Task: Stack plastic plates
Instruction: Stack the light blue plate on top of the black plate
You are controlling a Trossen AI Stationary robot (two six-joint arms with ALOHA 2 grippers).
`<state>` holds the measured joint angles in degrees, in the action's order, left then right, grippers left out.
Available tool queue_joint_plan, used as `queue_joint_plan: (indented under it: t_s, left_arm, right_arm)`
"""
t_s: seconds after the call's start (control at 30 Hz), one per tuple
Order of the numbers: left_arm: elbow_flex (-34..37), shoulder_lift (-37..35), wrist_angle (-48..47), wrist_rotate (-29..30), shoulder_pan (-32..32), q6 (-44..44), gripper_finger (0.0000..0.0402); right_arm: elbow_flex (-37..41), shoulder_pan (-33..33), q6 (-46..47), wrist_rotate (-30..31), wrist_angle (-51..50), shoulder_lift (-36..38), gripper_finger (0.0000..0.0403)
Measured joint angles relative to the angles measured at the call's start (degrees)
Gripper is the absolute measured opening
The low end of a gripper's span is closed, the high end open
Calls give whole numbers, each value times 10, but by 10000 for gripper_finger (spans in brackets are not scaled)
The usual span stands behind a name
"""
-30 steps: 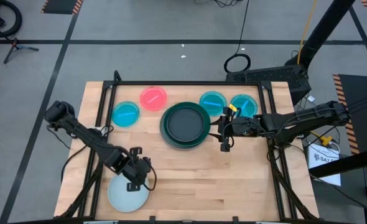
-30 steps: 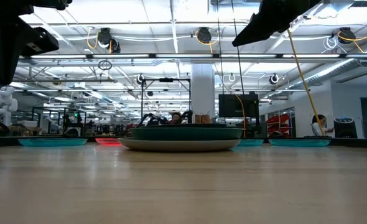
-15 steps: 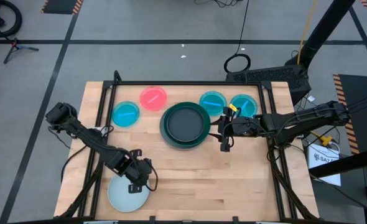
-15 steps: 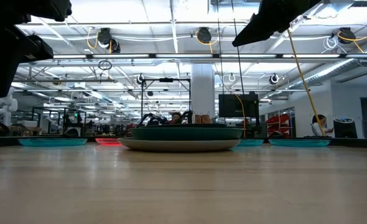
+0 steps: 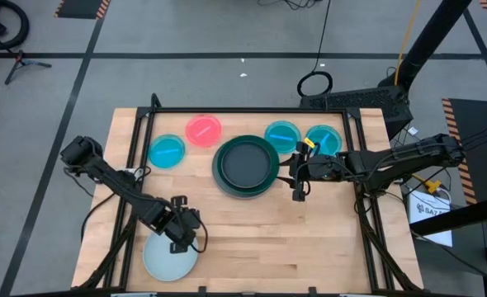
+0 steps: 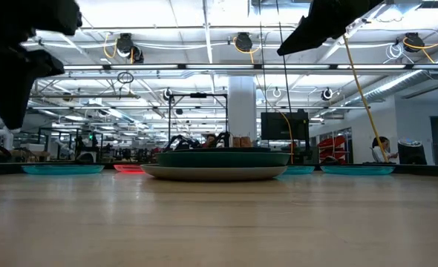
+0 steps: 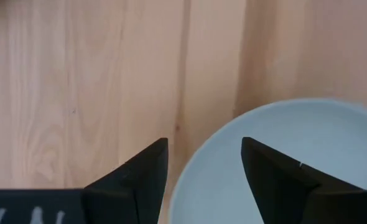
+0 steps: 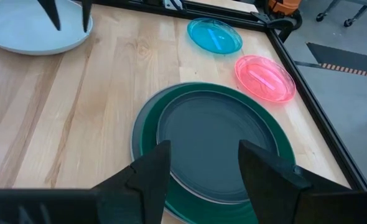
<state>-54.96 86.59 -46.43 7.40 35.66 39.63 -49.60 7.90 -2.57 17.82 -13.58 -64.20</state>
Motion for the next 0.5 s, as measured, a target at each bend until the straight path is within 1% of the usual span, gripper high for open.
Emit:
queue_joint_plan:
  t_s: [0.2, 0.5]
  left_arm:
    - [44, 0, -1, -1, 5, -26, 209]
    - [84, 0, 19, -29, 5, -49, 209]
  right_arm:
    - [0, 0, 0, 0, 0, 0, 180]
    - [0, 0, 0, 0, 0, 0, 180]
